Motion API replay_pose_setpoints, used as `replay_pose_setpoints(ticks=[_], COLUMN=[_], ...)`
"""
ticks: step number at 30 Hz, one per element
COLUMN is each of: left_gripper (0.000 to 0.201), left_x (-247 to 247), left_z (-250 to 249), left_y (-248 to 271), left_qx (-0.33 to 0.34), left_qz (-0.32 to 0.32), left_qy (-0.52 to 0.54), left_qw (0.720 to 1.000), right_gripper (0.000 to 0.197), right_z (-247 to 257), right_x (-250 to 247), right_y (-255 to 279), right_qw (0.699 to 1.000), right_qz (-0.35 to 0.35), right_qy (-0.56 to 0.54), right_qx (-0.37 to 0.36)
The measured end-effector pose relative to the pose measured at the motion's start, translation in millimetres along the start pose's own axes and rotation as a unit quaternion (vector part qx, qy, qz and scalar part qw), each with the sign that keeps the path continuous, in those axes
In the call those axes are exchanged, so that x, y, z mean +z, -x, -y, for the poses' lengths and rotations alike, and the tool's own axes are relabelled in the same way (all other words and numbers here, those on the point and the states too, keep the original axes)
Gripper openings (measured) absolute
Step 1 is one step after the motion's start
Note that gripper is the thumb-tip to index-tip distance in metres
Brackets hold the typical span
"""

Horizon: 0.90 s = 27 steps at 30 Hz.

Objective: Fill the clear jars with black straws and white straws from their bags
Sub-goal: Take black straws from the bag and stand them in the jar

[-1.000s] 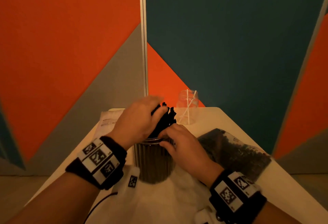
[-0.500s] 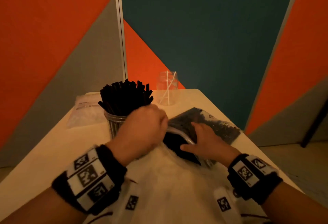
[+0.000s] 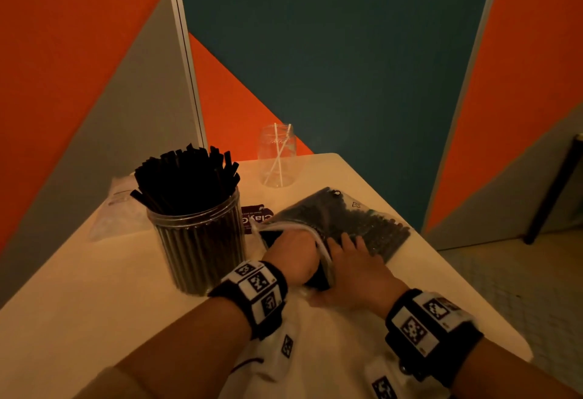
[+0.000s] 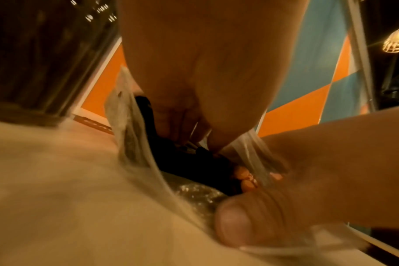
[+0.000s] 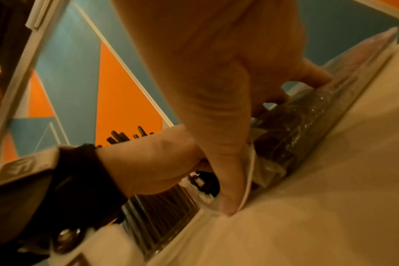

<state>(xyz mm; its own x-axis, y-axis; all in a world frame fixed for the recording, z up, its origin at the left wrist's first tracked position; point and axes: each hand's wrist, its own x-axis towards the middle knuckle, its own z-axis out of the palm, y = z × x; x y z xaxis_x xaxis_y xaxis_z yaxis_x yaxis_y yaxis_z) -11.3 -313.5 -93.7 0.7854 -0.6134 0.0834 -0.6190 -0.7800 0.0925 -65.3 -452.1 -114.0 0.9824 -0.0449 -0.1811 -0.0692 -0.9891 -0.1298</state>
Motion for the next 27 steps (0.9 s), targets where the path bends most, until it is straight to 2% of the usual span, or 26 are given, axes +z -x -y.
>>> replay_pose_setpoints(ticks=[3,6,11,20,23,26,27], left_gripper=[0.026,0.027,0.033,0.024,0.034,0.017,0.024], left_x=[-2.3,-4.6,-11.7,-28.9,-29.6,-31.5,-32.4], left_z=[-3.3,-3.0,-1.3,-0.3,5.3,9.2,10.8], left_y=[-11.2,-20.1,-18.7,3.4,14.0,31.0,39.8], left_qx=[-0.027,-0.079,-0.074,-0.105,-0.120,-0.134,-0.145], left_qz=[0.004,0.061,0.118,0.139,0.149,0.138,0.131], left_qy=[-0.009,0.037,0.067,0.052,0.116,0.146,0.145], left_qw=[1.000,0.994,0.988,0.983,0.975,0.970,0.970], right_gripper=[0.132,0.131,0.130,0.134,0.134,0.135,0.135], right_z=[-0.1,-0.5,2.1,3.1,2.0,2.1,2.3], right_x=[-2.2,-5.9,-10.1,-9.3,-8.0,-8.6,-9.2], right_y=[2.7,5.1,4.5,0.8,-1.3,-2.8,-3.1], right_qw=[1.000,1.000,1.000,1.000,1.000,0.999,0.999], right_qz=[0.000,0.004,0.003,0.006,0.010,0.017,0.017], right_qy=[-0.006,-0.004,0.014,0.026,0.029,0.035,0.036], right_qx=[-0.003,-0.009,-0.010,-0.007,-0.005,0.000,0.000])
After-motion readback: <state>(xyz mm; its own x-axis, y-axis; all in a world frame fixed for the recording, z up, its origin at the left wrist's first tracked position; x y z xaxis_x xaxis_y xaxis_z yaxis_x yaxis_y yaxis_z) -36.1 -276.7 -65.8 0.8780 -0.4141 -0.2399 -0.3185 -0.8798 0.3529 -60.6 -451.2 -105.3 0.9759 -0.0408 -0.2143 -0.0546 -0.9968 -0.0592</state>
